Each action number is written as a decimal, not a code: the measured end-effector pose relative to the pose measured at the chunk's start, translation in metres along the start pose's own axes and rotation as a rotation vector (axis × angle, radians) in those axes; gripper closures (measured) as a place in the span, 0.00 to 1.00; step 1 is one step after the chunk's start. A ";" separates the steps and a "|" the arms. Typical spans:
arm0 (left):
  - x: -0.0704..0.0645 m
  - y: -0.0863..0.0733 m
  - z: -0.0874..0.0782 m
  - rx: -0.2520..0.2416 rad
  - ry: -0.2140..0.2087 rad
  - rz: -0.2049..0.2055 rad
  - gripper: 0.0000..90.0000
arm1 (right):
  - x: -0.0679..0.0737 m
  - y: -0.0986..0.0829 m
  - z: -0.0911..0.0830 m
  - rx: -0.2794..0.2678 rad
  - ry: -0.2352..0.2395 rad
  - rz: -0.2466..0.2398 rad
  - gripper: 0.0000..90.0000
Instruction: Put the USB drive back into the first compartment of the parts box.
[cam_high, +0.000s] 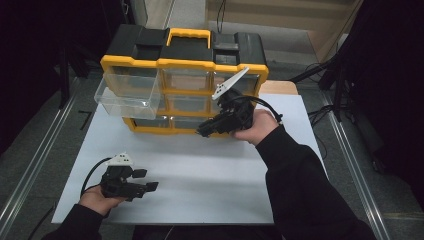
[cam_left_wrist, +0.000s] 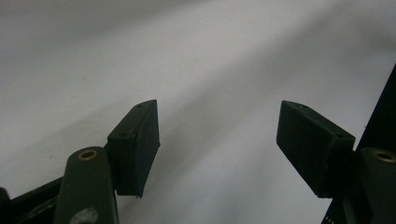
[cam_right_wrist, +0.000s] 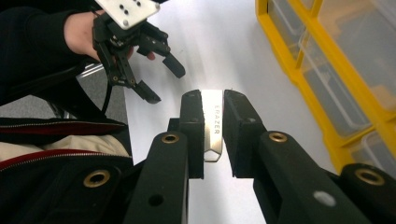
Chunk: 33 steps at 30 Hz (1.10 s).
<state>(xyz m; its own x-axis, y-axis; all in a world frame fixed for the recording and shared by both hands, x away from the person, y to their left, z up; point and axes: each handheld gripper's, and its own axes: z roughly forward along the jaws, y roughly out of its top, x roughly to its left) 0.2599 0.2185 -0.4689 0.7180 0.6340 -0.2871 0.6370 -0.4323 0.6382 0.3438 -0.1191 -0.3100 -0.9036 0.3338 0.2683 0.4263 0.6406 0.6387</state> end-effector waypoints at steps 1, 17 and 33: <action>0.000 0.000 0.000 0.000 -0.001 0.000 0.35 | 0.000 0.002 -0.001 -0.002 -0.001 -0.007 0.85; 0.000 0.000 0.000 0.002 -0.005 0.000 0.35 | 0.000 0.038 -0.015 -0.020 0.001 -0.026 0.85; 0.000 0.000 0.000 -0.002 -0.008 0.000 0.35 | 0.002 0.075 -0.025 -0.029 -0.003 -0.053 0.85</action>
<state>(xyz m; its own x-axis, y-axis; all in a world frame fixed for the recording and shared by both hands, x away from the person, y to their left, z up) 0.2596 0.2183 -0.4689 0.7202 0.6289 -0.2929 0.6365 -0.4310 0.6396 0.3727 -0.0877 -0.2441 -0.9248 0.3019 0.2317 0.3765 0.6371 0.6725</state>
